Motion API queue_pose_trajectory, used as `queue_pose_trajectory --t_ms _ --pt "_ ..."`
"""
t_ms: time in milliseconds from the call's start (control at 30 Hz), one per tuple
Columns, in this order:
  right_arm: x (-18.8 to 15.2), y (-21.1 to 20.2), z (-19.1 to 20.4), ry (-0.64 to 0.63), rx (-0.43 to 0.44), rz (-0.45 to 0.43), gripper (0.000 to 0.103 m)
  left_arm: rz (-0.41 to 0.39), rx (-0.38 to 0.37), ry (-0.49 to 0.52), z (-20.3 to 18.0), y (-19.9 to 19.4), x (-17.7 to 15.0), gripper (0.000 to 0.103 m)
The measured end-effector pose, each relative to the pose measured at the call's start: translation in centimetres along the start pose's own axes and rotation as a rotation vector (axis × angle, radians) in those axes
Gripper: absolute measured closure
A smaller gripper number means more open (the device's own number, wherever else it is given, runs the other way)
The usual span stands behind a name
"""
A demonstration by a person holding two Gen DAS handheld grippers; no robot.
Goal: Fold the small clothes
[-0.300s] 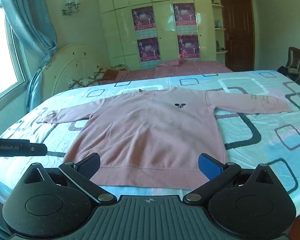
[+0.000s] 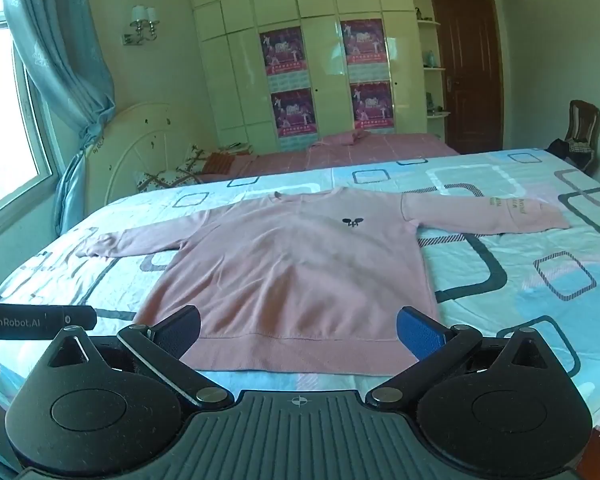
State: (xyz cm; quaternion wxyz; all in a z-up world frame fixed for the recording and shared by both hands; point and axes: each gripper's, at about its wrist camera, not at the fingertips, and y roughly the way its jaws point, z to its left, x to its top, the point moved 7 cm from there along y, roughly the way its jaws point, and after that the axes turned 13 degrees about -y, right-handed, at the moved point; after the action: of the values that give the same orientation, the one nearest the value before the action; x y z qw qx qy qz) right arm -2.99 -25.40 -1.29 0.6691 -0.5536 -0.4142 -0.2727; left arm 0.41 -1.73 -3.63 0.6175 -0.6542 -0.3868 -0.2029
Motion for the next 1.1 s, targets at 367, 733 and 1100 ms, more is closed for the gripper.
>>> queue_pose_trajectory --t_ms 367,733,1100 --pt "-0.6 -1.5 0.0 -0.024 -0.014 0.001 0.000 0.008 0.000 0.019 -1.5 -1.3 -1.0 0.001" --pt "-0.3 -1.8 -0.8 -0.033 -0.012 -0.006 0.000 0.003 0.002 0.009 -1.8 -2.0 -0.9 0.001" --pt "-0.4 -2.1 -0.9 -0.035 -0.017 -0.014 0.000 0.000 0.001 0.015 -1.9 -1.9 -0.6 0.001"
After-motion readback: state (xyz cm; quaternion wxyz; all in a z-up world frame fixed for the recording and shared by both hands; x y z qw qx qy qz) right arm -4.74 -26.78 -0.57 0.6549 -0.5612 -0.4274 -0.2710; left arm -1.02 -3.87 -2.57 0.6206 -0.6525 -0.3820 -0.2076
